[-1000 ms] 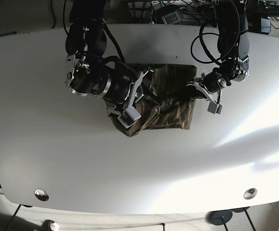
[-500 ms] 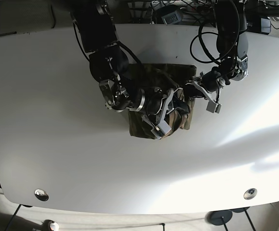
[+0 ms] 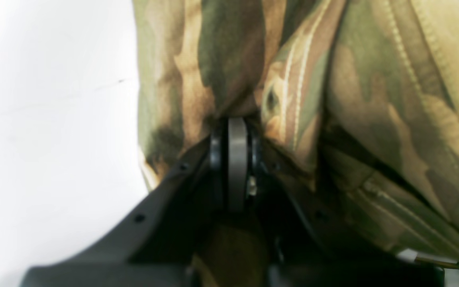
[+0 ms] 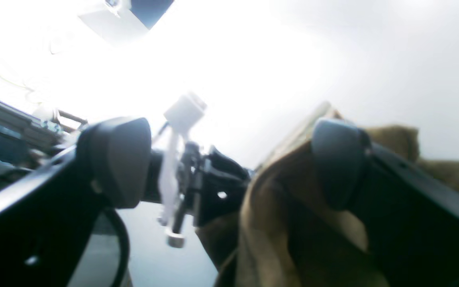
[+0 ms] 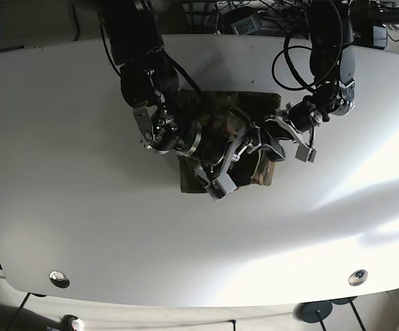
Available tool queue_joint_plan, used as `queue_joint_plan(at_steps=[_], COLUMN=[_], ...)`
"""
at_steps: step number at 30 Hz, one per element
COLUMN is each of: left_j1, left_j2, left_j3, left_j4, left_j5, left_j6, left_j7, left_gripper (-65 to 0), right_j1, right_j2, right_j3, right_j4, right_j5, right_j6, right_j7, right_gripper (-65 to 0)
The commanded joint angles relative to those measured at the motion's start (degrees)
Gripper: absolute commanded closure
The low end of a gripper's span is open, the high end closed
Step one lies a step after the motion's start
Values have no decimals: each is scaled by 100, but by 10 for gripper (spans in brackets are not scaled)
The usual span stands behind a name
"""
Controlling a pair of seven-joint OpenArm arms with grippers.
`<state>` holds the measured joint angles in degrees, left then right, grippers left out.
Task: Fold the T-shirt properly
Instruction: 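Fold the bundle end with the right gripper over toward the left gripper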
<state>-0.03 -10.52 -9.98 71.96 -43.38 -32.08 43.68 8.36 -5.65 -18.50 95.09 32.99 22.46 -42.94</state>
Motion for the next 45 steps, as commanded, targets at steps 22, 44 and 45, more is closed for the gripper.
queue_joint_plan(at_steps=[22, 44, 45], left_j1=[289, 447, 456], left_j2=[-359, -341, -341], left_j3=[-167, -1943, -1952], left_j4=[1362, 3208, 3331], left_j5=[43, 43, 43], left_j6=[-6, -32, -102], left_j7=[85, 1359, 1368], left_gripper=[0, 0, 0], right_j1=[-920, 513, 513], right_j2=[1097, -151, -151], right_j3=[272, -1433, -1433], right_j4=[-98, -1285, -1293], right_j5=[1101, 1092, 1092], right_j6=[71, 27, 27], right_j7=[-379, -97, 17], right_gripper=[-368, -296, -374])
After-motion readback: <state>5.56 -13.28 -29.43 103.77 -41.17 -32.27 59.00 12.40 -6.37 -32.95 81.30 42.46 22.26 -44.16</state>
